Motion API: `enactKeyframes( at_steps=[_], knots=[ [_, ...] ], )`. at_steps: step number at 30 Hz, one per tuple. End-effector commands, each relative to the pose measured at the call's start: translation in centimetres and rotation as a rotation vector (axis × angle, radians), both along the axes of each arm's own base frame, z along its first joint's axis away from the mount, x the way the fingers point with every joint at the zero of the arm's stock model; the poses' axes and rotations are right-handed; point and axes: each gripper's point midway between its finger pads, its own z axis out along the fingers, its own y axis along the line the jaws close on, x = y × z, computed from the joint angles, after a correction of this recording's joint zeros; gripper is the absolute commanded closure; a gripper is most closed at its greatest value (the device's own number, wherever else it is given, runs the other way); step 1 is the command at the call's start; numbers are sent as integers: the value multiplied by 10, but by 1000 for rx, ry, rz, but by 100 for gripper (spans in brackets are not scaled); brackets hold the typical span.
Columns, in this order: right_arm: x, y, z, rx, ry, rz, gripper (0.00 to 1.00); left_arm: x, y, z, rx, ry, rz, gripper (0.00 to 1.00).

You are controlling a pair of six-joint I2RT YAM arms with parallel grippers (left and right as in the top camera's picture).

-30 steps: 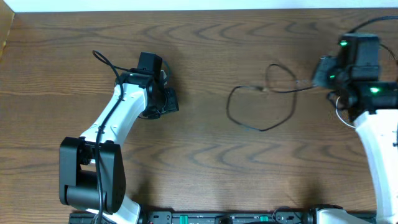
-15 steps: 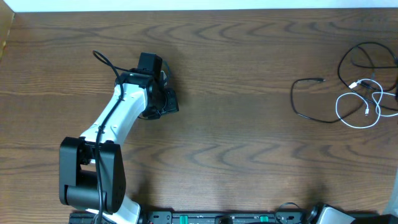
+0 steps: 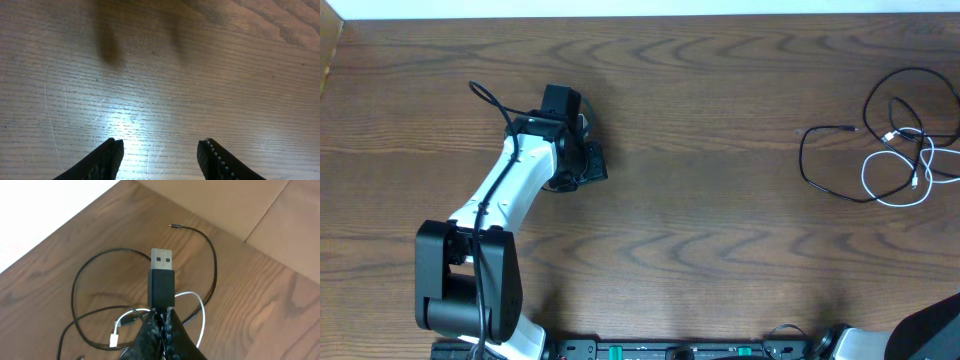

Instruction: Untangle cables

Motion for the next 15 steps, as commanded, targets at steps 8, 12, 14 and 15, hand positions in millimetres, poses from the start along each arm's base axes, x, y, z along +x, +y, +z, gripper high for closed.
enactKeyframes(
  at_steps=[8, 12, 14, 15],
  knots=[
    [24, 52, -9, 191, -56, 286, 55, -2, 4, -5, 15, 14, 8, 47],
    [13, 104, -44, 418, 45, 417, 54, -2, 4, -5, 15, 15, 8, 47],
    [3, 119, -61, 463, 132, 441, 53, -2, 4, -5, 15, 15, 8, 47],
    [-2, 128, -71, 481, 182, 467, 53, -2, 4, -5, 15, 15, 8, 47]
  ],
)
